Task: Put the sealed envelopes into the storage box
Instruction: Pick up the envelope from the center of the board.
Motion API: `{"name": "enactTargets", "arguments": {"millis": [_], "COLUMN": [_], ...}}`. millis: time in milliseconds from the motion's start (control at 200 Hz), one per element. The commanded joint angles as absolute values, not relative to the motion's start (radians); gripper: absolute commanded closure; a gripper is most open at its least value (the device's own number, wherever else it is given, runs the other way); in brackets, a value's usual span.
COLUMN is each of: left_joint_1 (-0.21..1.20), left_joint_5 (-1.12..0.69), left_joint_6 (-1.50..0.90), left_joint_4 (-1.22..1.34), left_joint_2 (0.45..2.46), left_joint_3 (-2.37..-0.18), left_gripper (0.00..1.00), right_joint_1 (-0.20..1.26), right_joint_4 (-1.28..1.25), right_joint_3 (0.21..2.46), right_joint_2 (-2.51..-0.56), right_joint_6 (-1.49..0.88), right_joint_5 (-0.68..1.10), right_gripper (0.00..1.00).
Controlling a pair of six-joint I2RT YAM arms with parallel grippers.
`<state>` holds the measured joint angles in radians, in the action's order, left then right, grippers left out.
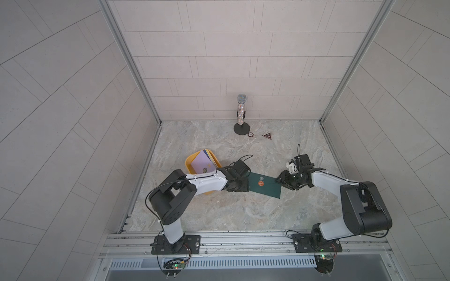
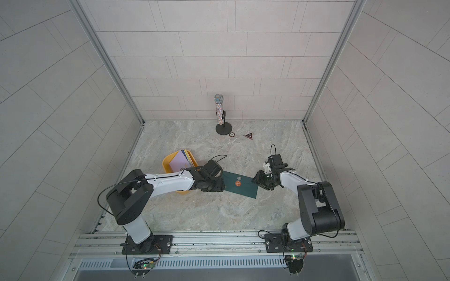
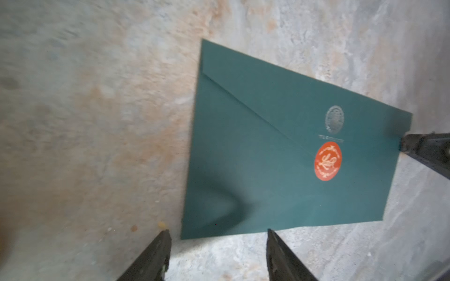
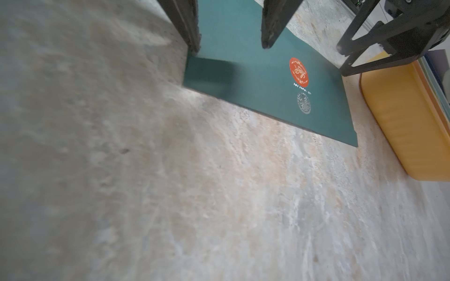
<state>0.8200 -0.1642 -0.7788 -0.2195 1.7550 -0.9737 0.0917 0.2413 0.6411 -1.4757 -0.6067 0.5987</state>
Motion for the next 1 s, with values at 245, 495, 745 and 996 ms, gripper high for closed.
{"name": "enactTargets", "arguments": {"millis": [245, 495, 745, 996], "left_joint_1": [0.788, 0.763, 0.75, 0.736], "left_joint_5": [-0.254, -0.317, -0.331, -0.31], "left_joint_6": [-0.842, -0.914, -0.938, -0.951], "left_joint_4": [-0.079, 0.109, 0.217, 0.27], "left_joint_2": [1.788, 1.723, 1.667, 1.591], "left_joint_3": [-0.881, -0.801, -0.763, -0.721], "left_gripper": [0.34, 0.34, 0.34, 0.35], "right_joint_1": [0.104, 0.104, 0.103, 0.103], "right_joint_4": [0.259, 0.26, 0.26, 0.258], "right_joint_3": [0.586, 0.582, 0.582, 0.58], "right_joint_2": [-1.542, -1.542, -1.546, -1.549], "right_joint_6": [-0.611, -0.61, -0.606, -0.599], "right_joint_5": [0.571, 0.577, 0.584, 0.593], "right_gripper": [0.55, 0.55, 0.55, 0.55]}}
